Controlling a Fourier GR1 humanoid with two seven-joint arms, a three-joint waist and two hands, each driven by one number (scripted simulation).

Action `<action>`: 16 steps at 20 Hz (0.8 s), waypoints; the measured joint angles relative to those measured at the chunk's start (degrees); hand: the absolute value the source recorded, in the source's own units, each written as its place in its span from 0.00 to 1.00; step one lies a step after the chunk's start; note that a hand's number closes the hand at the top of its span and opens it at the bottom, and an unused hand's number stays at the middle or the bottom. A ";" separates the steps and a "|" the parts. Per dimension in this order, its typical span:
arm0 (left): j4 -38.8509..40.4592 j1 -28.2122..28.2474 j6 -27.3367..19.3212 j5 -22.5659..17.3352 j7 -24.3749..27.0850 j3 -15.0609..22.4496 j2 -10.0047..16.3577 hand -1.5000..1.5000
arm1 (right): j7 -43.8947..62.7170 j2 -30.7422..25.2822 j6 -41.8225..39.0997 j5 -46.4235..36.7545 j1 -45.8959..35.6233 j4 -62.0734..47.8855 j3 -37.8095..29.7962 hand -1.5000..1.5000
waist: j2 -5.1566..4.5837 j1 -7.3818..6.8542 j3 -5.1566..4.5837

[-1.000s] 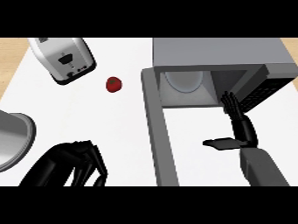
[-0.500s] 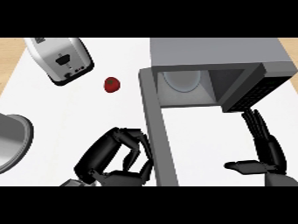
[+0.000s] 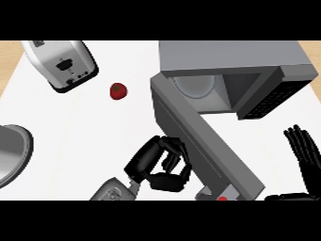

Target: Pick up the milk, place it into the microwave and close the microwave

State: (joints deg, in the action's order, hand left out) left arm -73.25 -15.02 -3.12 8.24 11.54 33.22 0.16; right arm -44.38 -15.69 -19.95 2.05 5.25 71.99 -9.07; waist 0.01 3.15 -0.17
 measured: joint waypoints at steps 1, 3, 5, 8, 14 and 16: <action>2.15 -1.22 -2.58 -0.97 1.67 1.28 0.03 1.00 | 1.07 0.07 -0.61 0.75 -0.11 1.45 0.37 0.00 | -0.08 0.16 -0.02; 6.74 -3.21 -6.58 -3.71 5.41 3.65 0.02 1.00 | 2.11 -0.52 -2.12 2.58 0.96 4.33 0.39 0.00 | -0.21 0.49 -0.03; 10.05 -5.71 -10.44 -7.24 7.72 6.17 0.07 1.00 | 3.75 -1.03 -3.38 4.85 1.50 7.25 0.17 0.00 | -0.30 0.89 -0.03; 14.55 -9.33 -14.50 -12.15 10.41 9.30 0.07 1.00 | 5.72 -1.81 -4.99 7.27 3.60 12.24 0.49 0.00 | -0.43 1.74 -0.06; 20.34 -15.90 -18.41 -21.91 11.02 14.47 0.17 1.00 | 9.85 -3.44 -7.45 11.26 5.22 20.39 1.26 0.00 | -0.85 3.68 -0.11; 20.48 -17.11 -20.05 -24.75 11.73 16.18 0.18 1.00 | 11.60 -3.78 -8.27 12.64 4.90 22.29 1.77 0.00 | -1.04 4.29 -0.15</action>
State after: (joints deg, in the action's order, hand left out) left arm -52.77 -32.13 -23.16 -16.51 23.27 49.40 0.34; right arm -32.78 -19.47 -28.23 14.69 10.15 94.28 -7.30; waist -1.03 7.43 -0.32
